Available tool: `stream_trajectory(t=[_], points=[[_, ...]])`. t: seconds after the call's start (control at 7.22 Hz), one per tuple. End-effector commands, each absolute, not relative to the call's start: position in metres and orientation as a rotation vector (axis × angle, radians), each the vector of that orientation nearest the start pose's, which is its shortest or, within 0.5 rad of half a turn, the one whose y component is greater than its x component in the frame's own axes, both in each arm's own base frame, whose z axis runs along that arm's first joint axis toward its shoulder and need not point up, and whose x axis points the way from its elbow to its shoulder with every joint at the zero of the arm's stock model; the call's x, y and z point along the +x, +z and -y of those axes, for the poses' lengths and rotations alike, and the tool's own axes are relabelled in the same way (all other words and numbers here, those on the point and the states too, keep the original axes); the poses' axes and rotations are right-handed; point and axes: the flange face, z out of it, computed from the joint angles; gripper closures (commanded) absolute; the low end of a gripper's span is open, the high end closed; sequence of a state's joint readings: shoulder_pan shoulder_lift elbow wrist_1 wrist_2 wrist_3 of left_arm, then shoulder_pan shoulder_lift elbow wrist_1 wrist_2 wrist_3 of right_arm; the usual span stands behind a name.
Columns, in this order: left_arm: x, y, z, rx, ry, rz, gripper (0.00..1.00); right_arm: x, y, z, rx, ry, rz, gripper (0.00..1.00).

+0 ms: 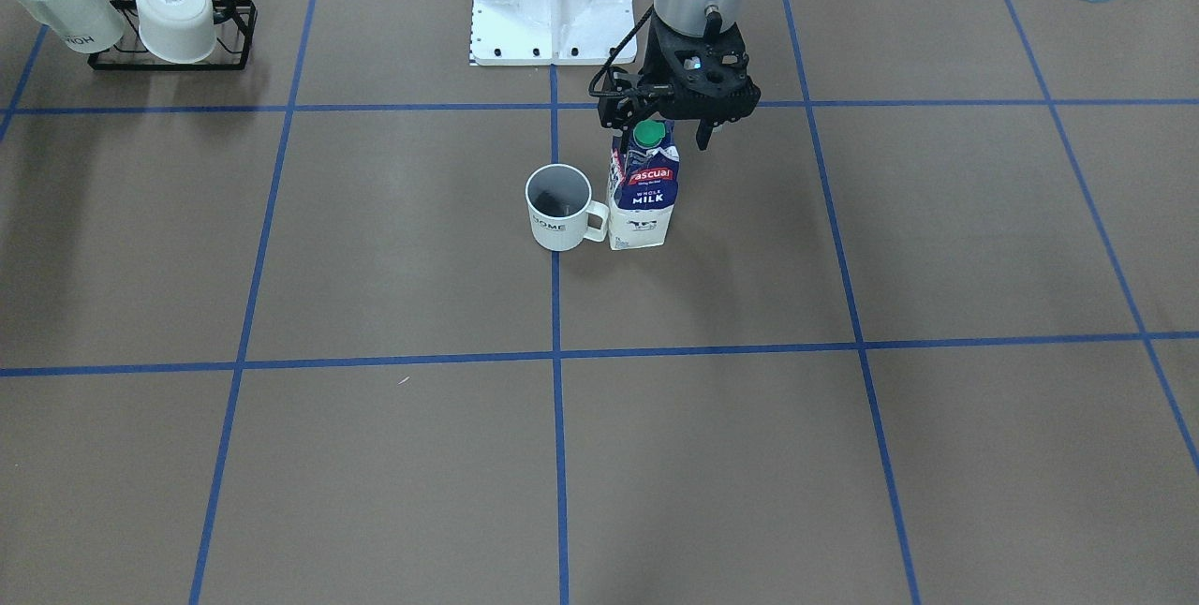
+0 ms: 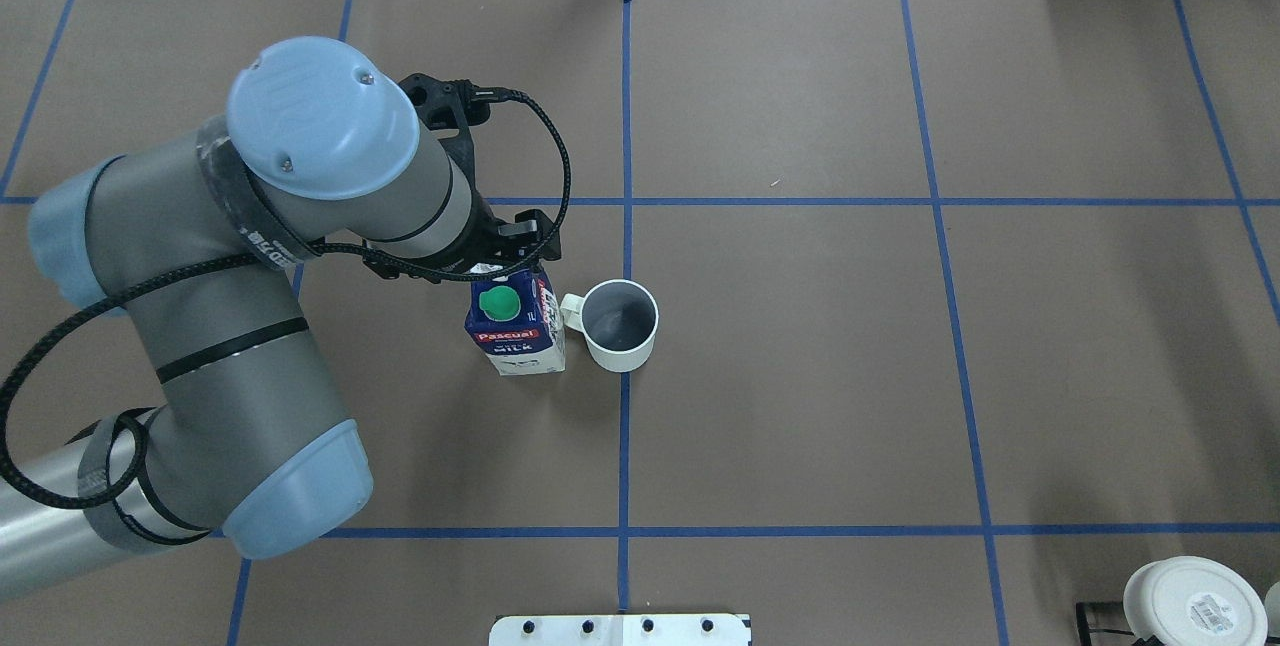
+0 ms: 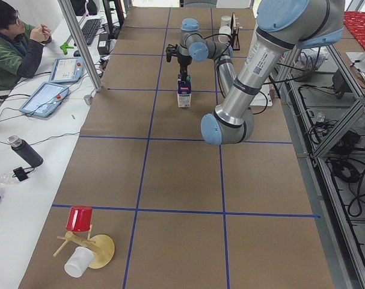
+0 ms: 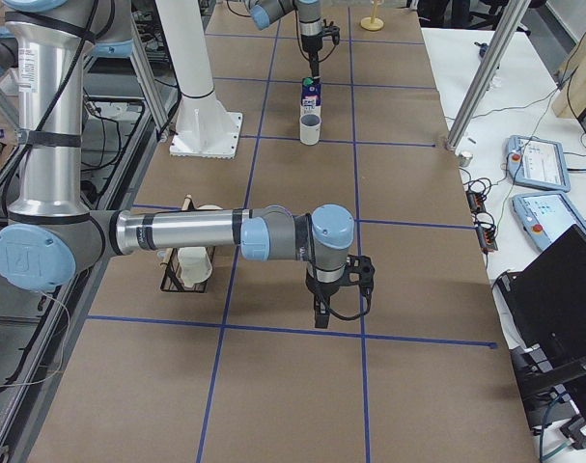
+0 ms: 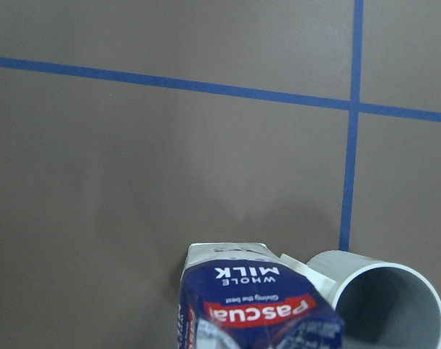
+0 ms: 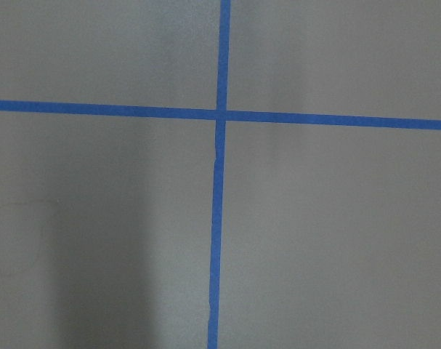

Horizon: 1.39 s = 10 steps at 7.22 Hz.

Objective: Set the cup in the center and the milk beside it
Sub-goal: 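Lower the milk carton beside the mug and open the left gripper, then lift the left gripper off the carton and withdraw it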

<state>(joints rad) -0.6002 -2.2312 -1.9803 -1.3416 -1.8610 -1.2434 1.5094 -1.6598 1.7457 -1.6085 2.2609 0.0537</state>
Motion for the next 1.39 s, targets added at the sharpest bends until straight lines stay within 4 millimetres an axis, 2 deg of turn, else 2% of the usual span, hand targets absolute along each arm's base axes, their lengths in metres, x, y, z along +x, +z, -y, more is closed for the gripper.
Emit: stream_trajectory(t=[0.0, 0.14, 0.28, 0.42, 0.69, 0.83, 0.97, 1.11, 1.25], points=[[0.378, 0.142, 0.443, 0.206, -0.044, -0.820, 0.02, 0.042, 0.624, 0.460, 0.007, -0.024, 0.692, 0.00], [0.338, 0.149, 0.465, 0.216, 0.036, -0.809, 0.02, 0.042, 0.626, 0.458, 0.003, -0.023, 0.692, 0.00], [0.279, 0.180, 0.490, 0.214, 0.112, -0.814, 0.02, 0.042, 0.627, 0.457, 0.000, -0.022, 0.691, 0.00], [0.224, 0.219, 0.511, 0.229, 0.192, -0.797, 0.02, 0.042, 0.628, 0.457, -0.001, -0.021, 0.691, 0.00], [0.110, 0.311, 0.546, 0.250, 0.303, -0.737, 0.02, 0.042, 0.634, 0.456, -0.013, -0.018, 0.691, 0.00], [0.047, 0.371, 0.561, 0.234, 0.346, -0.737, 0.02, 0.042, 0.636, 0.455, -0.014, -0.018, 0.691, 0.00], [-0.021, 0.444, 0.577, 0.223, 0.402, -0.719, 0.02, 0.042, 0.639, 0.454, -0.020, -0.016, 0.690, 0.00], [-0.068, 0.496, 0.574, 0.209, 0.433, -0.715, 0.02, 0.043, 0.641, 0.453, -0.024, -0.013, 0.689, 0.00], [-0.069, 0.543, 0.549, 0.130, 0.406, -0.725, 0.02, 0.043, 0.642, 0.452, -0.027, -0.012, 0.685, 0.00]])
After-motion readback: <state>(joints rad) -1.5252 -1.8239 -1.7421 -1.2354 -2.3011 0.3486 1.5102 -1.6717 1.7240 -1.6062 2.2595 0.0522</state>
